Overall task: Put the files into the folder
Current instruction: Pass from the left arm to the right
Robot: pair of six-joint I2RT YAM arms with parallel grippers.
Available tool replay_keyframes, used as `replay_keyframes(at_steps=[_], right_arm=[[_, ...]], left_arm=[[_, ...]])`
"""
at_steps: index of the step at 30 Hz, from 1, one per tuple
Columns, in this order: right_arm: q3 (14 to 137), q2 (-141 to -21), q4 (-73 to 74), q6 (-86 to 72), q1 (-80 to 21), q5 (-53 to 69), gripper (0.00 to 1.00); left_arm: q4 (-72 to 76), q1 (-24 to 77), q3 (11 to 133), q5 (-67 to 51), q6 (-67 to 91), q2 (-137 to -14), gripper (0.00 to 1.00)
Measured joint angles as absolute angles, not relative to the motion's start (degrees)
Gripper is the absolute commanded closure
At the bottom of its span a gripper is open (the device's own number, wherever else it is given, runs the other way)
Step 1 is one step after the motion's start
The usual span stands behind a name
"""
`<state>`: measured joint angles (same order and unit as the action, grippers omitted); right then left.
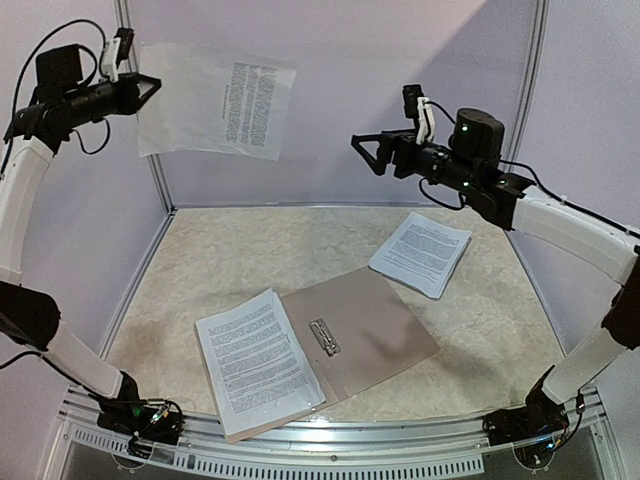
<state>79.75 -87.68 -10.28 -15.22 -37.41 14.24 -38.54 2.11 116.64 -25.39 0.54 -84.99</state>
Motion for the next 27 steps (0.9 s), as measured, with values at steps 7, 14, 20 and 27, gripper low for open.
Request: replay_keyframes(at_steps=[7,14,20,27], right_arm=[[79.31,-101.67,-35.16,-37.41,-47.05,13.69,0.02],[87.42,-117.45,-49.36,-61.52,-54.81,10.07,0.01],[91.83,-124.49,-52.56,-75.48,-55.88,7.31,0.01],[101.47,-132.7,-55.72,-82.54,-55.59,4.03,0.02]], left_arm=[[-20.05,-4.05,94.45,-37.67,25.15,-80.34,1.0],[-11.35,-2.0,84.07,-44.82,40.6,-81.14,1.0],[-5.96,-1.32,84.05,-46.87,44.34,-80.12,1.0],[-2.33,-0.32,80.88,-48.77,47.18,-79.4,1.0]])
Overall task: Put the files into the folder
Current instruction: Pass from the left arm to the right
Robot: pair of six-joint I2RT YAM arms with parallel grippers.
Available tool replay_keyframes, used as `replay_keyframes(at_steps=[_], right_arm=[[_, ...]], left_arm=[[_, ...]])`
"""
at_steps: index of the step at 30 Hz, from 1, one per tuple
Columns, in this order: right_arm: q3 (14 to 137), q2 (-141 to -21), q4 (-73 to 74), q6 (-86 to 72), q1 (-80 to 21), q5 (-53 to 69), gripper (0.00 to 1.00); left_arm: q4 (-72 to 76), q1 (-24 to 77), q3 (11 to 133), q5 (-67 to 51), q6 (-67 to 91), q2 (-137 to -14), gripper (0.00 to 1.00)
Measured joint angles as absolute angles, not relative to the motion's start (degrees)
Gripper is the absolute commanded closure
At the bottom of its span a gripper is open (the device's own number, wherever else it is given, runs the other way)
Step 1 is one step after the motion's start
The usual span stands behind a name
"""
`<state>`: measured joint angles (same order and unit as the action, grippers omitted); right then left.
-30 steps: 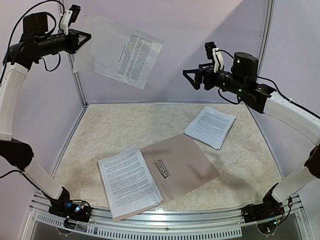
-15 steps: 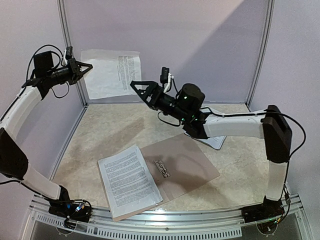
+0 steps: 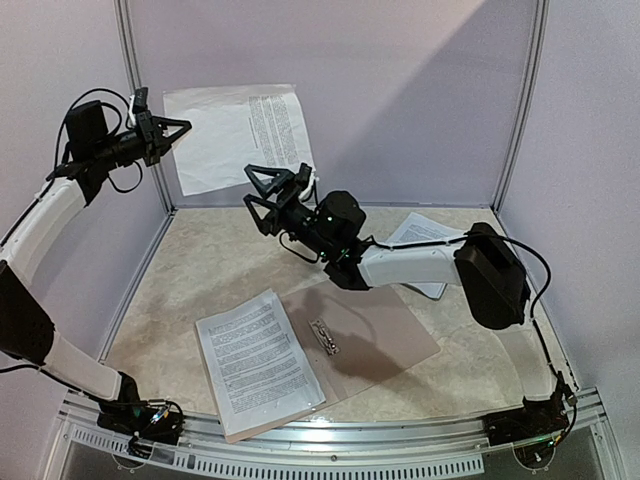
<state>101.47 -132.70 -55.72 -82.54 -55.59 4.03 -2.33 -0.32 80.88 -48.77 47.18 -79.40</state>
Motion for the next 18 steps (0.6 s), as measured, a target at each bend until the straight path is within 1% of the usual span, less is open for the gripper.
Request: replay_keyframes(at_steps=[1,2,3,6,7,9,11,12,15,16,17,18], right_arm=[[102.78,-133.51,-55.83,-82.81,-55.53,3.46,0.04],[103.44,-133.95,-55.92,-83.02,-55.42,3.18,0.08],[103.98,-134.32,-56.36,-83.42,-55.27,2.35,0.15],[104.44,-135.11,-58.33,-84.01,-54.68,-0.14,0.52],[104.62,-135.52,-59.29,-84.31,-54.41,-0.99,0.62],[104.62,-136.33,-61.41,-84.99,-53.93,-2.63,0.76],[104.6,-137.16,-63.44,-85.6,-53.67,-4.32,0.94],[104.55,-137.36,-63.99,-85.82,-53.52,-4.99,1.0],[103.85,-137.45,-66.13,-86.24,-53.1,-6.11,1.0],[103.11,-137.38,-67.4,-86.32,-52.93,-6.28,1.0],[101.69,-137.21,-68.73,-86.3,-52.9,-6.28,1.0],[100.36,-136.92,-69.49,-86.24,-52.99,-6.37,1.0]], left_arm=[[-2.11,-0.01,80.62,-48.93,47.37,-79.4,1.0],[-1.76,0.43,80.4,-49.15,47.7,-79.4,1.0],[-1.06,0.86,80.16,-49.45,48.1,-79.4,1.0],[0.56,1.89,79.46,-50.43,48.9,-79.29,1.0],[1.08,2.13,79.11,-50.59,49.17,-79.18,1.0],[1.67,2.42,78.35,-50.81,49.56,-78.89,1.0],[2.28,2.59,77.34,-51.05,49.89,-78.63,1.0],[2.81,2.68,76.71,-51.31,50.24,-78.54,1.0],[3.53,2.85,75.79,-51.83,51.09,-78.5,1.0],[3.6,2.94,75.72,-51.96,51.16,-78.5,0.88],[3.46,3.07,75.68,-52.14,51.07,-78.5,0.62],[3.18,3.25,75.68,-52.31,50.76,-78.5,0.29]])
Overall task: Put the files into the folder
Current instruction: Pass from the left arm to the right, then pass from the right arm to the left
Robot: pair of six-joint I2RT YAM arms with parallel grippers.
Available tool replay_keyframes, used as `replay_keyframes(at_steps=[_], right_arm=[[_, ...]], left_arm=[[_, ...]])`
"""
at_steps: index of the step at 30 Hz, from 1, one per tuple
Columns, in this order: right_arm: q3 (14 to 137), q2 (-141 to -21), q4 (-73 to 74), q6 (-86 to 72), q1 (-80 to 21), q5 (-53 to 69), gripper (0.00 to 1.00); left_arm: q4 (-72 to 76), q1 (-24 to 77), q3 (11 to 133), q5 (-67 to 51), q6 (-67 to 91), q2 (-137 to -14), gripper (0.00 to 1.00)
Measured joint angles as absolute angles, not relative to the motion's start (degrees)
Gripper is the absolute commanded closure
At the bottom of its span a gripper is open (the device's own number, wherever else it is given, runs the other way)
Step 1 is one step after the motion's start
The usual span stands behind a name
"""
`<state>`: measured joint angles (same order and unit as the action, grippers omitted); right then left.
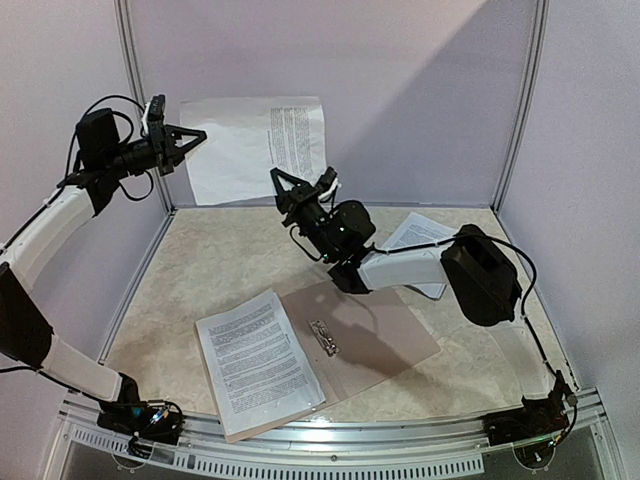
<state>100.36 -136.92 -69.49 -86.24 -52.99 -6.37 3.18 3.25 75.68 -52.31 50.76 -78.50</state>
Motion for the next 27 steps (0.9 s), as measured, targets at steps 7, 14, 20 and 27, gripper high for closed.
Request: replay_keyframes(at_steps=[7,14,20,27], right_arm=[[80.53,-127.92,-64.01,-73.6,-50.89,-2.11,1.0],[83.96,-108.64,-25.04,-31.77,-48.71,10.22,1.0],[95.26,-102.8,4.03,-1.45,-50.61,17.39,1.0],[94.98,-99.46,17.72,11.9,-51.35,22.13,1.0]], left_arm=[[-15.16,2.04,85.36,-47.9,29.71,-78.67,0.0],[-36.67,-1.91,102.59,-43.59,-7.88,-77.95,0.01],[-50.59,3.09,103.72,-40.21,-27.73,-77.3,0.01],[-54.15,11.99,97.41,-38.74,-33.5,-77.03,0.0]])
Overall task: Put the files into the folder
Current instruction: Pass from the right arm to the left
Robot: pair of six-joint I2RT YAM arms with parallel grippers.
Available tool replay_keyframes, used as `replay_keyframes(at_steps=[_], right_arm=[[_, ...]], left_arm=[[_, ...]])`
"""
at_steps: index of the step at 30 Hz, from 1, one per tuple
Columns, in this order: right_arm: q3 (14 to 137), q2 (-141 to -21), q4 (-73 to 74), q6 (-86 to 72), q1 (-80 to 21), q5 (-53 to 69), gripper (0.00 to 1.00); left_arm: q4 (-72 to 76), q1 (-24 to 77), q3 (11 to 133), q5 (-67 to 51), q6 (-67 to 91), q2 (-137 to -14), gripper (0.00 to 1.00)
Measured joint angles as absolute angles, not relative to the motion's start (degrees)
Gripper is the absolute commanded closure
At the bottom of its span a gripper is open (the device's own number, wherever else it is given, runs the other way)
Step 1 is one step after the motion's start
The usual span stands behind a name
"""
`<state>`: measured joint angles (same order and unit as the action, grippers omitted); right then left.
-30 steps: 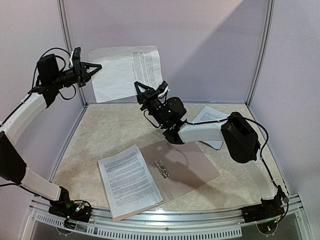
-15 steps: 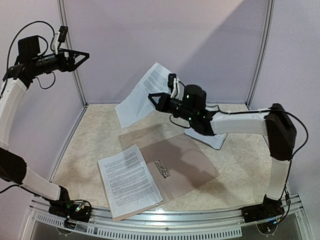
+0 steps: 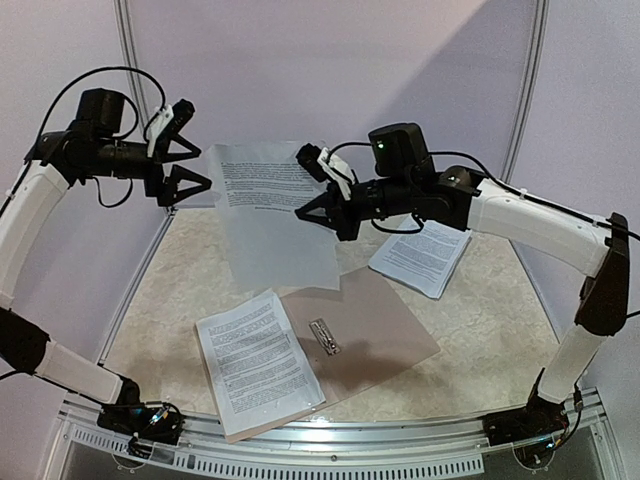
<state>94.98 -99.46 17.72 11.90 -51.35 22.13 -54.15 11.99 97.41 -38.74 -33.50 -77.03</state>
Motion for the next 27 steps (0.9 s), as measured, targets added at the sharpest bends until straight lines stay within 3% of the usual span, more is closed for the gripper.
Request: replay_keyframes(at_steps=[4,6,9,12,16,17,18,19,21,24,27], right_arm=[[94.98,-97.49,18.92,14.22,-51.33,24.47,1.0],[94.98,-96.99,19.05,14.76,-51.33,25.52,1.0],[94.98,-96.79,19.11,15.59,-51.33,27.33,1.0],[94.98,-96.79,19.31,15.9,-51.33,28.88,1.0],[94.98,-96.79,19.29,15.97,-51.33,30.41,1.0],[94.98,-96.79,19.25,15.97,-51.31,30.61,1.0],[94.98,-96.79,19.2,15.94,-51.31,30.65,0.88],[94.98,-96.79,19.05,15.88,-51.29,30.61,0.67],[94.37,-96.62,17.91,15.25,-51.05,30.57,0.52],[89.52,-94.41,13.34,13.5,-50.11,30.57,0.42],[83.05,-91.37,7.99,10.55,-48.99,30.83,0.4]], left_arm=[[-54.17,15.31,94.59,-40.95,-33.85,-76.88,0.01],[-53.06,16.49,93.14,-41.82,-33.36,-76.16,0.08],[-51.51,17.08,91.57,-43.31,-31.83,-74.78,0.31],[-49.56,17.56,91.11,-45.25,-30.09,-74.5,0.64],[-48.14,19.11,89.23,-47.62,-28.36,-74.63,0.99],[-48.1,19.77,88.95,-48.31,-28.1,-74.76,1.0],[-48.1,19.99,88.9,-48.99,-27.79,-74.94,1.0],[-47.83,20.1,88.88,-49.54,-27.51,-75.05,1.0],[-47.66,20.1,88.92,-50.57,-26.76,-75.07,1.0],[-47.53,20.1,89.3,-52.51,-25.65,-75.05,1.0],[-46.89,20.1,89.82,-56.03,-23.88,-75.05,1.0]])
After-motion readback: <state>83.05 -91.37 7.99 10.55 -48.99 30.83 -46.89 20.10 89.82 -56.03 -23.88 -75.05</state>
